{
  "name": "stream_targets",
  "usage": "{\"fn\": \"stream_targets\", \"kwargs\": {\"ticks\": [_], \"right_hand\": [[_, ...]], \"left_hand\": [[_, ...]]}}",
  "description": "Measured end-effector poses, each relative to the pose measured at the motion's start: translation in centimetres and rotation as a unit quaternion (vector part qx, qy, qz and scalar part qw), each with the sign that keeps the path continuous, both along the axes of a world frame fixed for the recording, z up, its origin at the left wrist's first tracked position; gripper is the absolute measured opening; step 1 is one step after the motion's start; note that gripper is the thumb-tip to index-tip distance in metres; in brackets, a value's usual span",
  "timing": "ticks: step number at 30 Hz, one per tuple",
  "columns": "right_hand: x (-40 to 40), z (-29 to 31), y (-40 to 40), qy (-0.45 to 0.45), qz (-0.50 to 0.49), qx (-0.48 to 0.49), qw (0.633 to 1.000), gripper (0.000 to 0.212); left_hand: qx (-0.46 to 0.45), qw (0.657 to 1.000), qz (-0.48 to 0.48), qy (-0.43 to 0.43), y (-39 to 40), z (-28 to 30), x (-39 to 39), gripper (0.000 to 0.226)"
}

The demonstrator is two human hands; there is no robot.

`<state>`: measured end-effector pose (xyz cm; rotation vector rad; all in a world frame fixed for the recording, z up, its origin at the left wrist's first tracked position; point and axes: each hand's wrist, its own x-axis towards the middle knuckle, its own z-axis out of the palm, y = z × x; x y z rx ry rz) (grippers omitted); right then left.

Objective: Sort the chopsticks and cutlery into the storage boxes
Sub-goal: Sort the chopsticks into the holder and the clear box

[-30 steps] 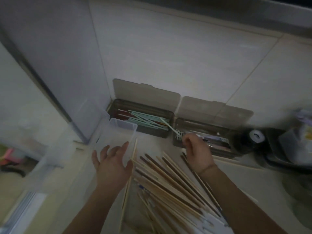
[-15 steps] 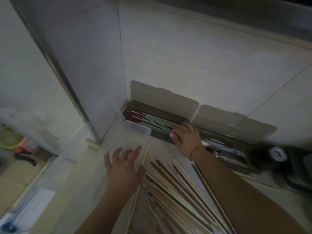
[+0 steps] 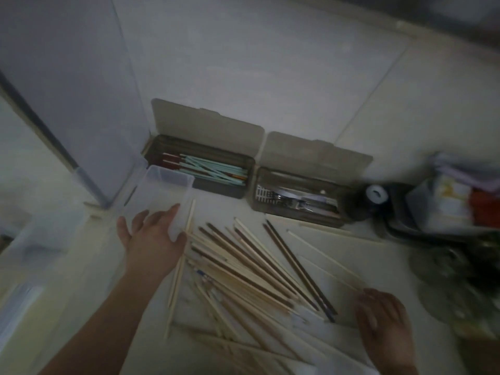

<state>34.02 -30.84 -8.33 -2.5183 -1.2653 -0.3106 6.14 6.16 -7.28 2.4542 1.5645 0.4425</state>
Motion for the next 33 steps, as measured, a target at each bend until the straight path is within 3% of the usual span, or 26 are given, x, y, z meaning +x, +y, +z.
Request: {"fn": "stream_targets", "kwargs": {"ticks": [7,14,18,22,26,30,33], "right_hand": [[-2.0,-0.9,-4.5,0.002,-0.056,-0.04,0.998,0.07],[-2.6,0.0,-3.0,0.039,-0.05,-0.011,0.998,0.036],[-3.3,0.8,-0.2,0.158,-0.114,0.059,0.979,0.007],[-5.0,2.4,7.1,0.229,-0.101,0.124,0.96,0.018],[-6.5,4.9,17.7,0.236,0.049,0.153,0.958,0.021],[-6.9,6.1,28.6,0.179,0.139,0.108,0.968,0.026],[-6.7,6.2,35.3,0.16,0.16,0.03,0.974,0.041]], "left_hand": [[-0.01,1.0,0.003,0.01,0.1,0.2,-0.1,0.064],[-0.045,0.998,-0.002,0.034,-0.1,1.5,-0.1,0.061],[-0.05,0.998,-0.003,0.044,-0.3,1.7,0.0,0.065],[-0.058,0.996,-0.013,0.061,0.0,1.6,-0.2,0.069],[-0.117,0.99,-0.006,0.083,0.6,1.8,-0.4,0.08],[-0.132,0.987,-0.039,0.088,0.9,2.4,-1.2,0.087],[-0.103,0.985,-0.103,0.092,0.6,3.3,-2.8,0.083]]}}
